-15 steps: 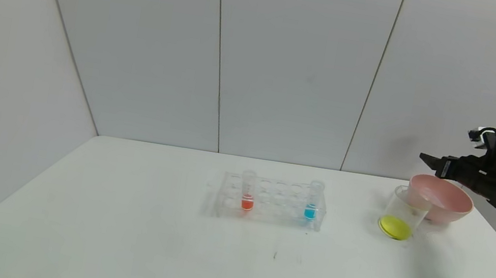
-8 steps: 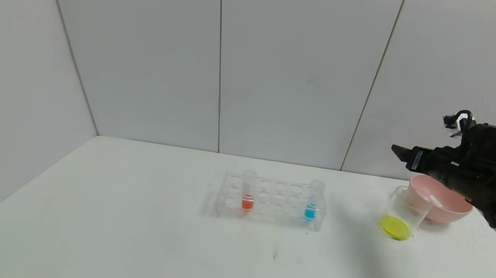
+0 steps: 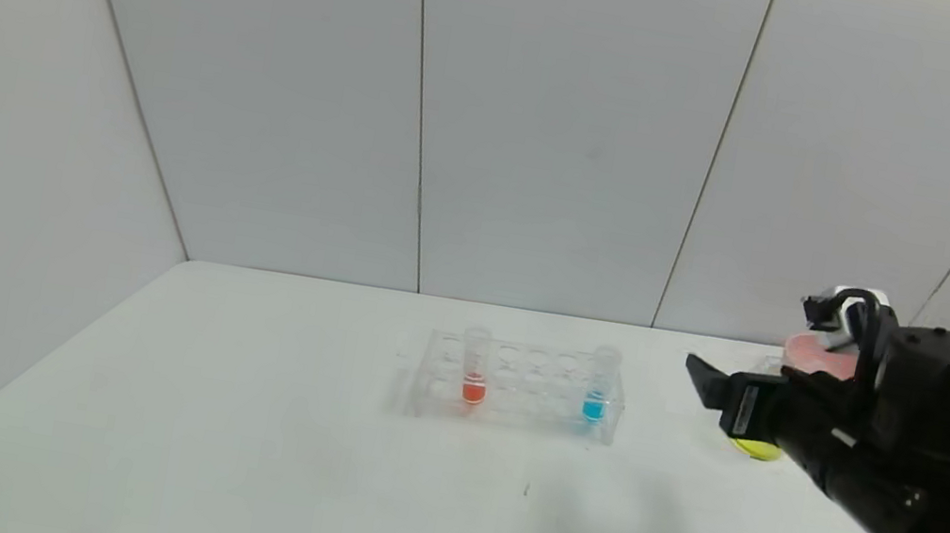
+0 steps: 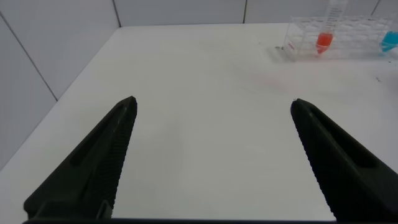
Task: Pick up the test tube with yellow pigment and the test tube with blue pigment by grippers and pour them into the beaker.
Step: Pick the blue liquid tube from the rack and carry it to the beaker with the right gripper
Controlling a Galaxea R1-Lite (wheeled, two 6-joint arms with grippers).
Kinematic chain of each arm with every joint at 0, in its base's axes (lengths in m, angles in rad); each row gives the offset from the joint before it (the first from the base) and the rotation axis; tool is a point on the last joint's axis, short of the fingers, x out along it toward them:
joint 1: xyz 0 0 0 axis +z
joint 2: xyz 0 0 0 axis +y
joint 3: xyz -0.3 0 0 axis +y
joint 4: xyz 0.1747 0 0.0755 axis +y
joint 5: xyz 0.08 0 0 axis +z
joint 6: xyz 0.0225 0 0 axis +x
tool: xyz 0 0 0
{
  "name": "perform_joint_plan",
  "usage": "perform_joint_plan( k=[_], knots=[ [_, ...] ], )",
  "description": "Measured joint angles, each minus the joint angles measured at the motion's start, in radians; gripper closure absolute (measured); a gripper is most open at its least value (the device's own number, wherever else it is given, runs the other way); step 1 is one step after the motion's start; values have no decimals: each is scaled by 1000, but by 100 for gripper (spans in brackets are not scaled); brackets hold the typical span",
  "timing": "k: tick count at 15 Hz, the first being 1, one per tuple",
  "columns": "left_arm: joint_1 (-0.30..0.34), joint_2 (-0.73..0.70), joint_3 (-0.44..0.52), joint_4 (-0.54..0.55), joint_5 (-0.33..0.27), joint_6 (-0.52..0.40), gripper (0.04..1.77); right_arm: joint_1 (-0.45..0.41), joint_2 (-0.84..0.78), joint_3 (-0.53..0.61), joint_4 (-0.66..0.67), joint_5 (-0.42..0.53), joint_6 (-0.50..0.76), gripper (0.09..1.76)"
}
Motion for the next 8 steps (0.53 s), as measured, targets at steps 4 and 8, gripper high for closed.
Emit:
perform_joint_plan(
  k=[4, 8],
  knots=[
    [0, 0, 0, 0, 0, 0, 5, 296, -108, 124, -10, -285, 94, 16],
    [0, 0, 0, 0, 0, 0, 5, 500, -126, 184, -7, -475, 193, 15]
  ],
)
